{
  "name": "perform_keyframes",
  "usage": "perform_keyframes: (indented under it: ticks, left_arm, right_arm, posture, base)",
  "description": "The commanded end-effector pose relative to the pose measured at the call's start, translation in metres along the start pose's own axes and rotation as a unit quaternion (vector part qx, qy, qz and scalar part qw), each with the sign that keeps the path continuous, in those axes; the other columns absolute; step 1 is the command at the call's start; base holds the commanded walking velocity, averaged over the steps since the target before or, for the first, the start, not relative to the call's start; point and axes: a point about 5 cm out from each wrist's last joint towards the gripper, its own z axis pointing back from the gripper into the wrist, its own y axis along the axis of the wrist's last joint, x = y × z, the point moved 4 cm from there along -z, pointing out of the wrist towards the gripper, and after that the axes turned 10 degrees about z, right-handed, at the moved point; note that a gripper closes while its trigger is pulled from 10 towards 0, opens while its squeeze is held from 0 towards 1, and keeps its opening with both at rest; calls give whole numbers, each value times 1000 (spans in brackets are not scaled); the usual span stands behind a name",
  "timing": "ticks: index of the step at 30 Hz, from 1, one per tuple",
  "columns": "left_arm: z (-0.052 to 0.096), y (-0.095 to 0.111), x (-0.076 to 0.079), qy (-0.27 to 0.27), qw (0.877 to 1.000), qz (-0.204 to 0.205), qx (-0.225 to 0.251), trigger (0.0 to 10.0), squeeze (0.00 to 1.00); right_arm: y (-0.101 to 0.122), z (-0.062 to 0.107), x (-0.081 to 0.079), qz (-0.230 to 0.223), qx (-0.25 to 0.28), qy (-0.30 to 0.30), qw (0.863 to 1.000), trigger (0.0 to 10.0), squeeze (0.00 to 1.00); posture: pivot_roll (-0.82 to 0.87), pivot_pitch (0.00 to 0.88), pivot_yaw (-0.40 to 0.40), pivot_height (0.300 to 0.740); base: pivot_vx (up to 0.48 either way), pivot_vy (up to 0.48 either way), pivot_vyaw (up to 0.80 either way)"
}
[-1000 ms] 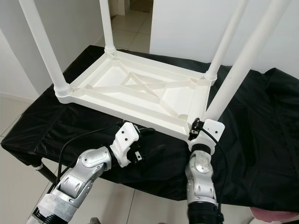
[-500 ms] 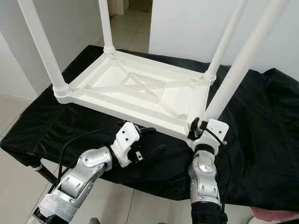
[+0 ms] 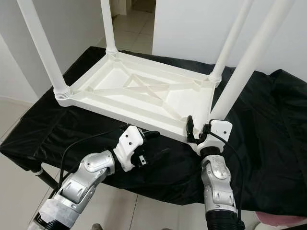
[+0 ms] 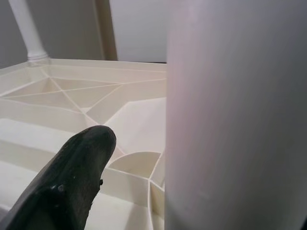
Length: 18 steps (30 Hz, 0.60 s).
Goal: Building children table
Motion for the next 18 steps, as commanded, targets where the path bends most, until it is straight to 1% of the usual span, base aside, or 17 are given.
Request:
perform_keyframes:
  ticks: [1, 2, 4, 5, 6, 8, 9, 12, 13, 14, 16, 17, 18]
  left_arm:
    - [-2, 3, 2, -9, 1000, -8, 2, 10000, 0]
    - [-2, 3, 2, -9, 1000, -8, 2, 10000, 0]
    - [-1, 3, 2, -8, 1000, -8, 2, 10000, 0]
    - [-1, 3, 2, -8, 1000, -8, 2, 10000, 0]
    - [-1, 3, 2, -7, 1000, -9, 1, 10000, 0]
    - [-1, 3, 1, -7, 1000, -10, 1, 10000, 0]
    - [-1, 4, 1, -7, 1000, -10, 1, 10000, 0]
    - [-1, 4, 0, -7, 1000, -11, 1, 10000, 0]
    - [-2, 5, -1, -7, 1000, -12, 1, 10000, 0]
    - [-2, 5, -1, -7, 1000, -12, 1, 10000, 0]
    - [-2, 6, -2, -8, 1000, -14, 2, 10000, 0]
    - [-2, 7, -3, -8, 1000, -15, 2, 10000, 0]
    - [-2, 7, -3, -8, 1000, -15, 2, 10000, 0]
  right_arm:
    - [-4, 1, 5, -7, -1, 19, 1000, 10000, 0]
    - [-4, 1, 5, -7, -1, 19, 1000, 10000, 0]
    - [-4, 1, 13, -7, 0, 50, 999, 10000, 0]
    - [-4, 1, 13, -7, 0, 50, 999, 10000, 0]
    - [-4, 1, 17, 2, -1, 72, 997, 10000, 0]
    - [-6, 3, 20, 2, -11, 116, 993, 10000, 0]
    - [-7, 4, 20, 7, -15, 133, 991, 10000, 0]
    - [-7, 4, 19, 11, -18, 148, 989, 10000, 0]
    - [-9, 5, 16, 10, -28, 178, 984, 10000, 0]
    - [-9, 5, 16, 10, -28, 178, 984, 10000, 0]
    - [-11, 4, 13, 14, -35, 207, 978, 10000, 0]
    - [-12, 4, 13, 19, -37, 215, 976, 7961, 0]
    - [-12, 4, 13, 19, -37, 215, 976, 7961, 0]
  posture:
    - [-65, 0, -46, 740]
    - [-65, 0, -46, 740]
    - [-67, 0, -42, 740]
    - [-67, 0, -42, 740]
    - [-69, 0, -38, 740]
    - [-69, 0, -38, 740]
    - [-69, 0, -38, 740]
    - [-73, 0, -30, 740]
    - [-77, 0, -22, 740]
    - [-77, 0, -22, 740]
    - [-73, 0, -17, 740]
    - [-73, 0, -17, 740]
    - [-73, 0, -17, 740]
  base:
    - [0, 0, 0]
    - [0, 0, 0]
    - [0, 0, 0]
    - [0, 0, 0]
    - [0, 0, 0]
    - [0, 0, 0]
    - [0, 0, 0]
    - [0, 0, 0]
    - [0, 0, 0]
    - [0, 0, 0]
    - [0, 0, 0]
    - [0, 0, 0]
    - [0, 0, 0]
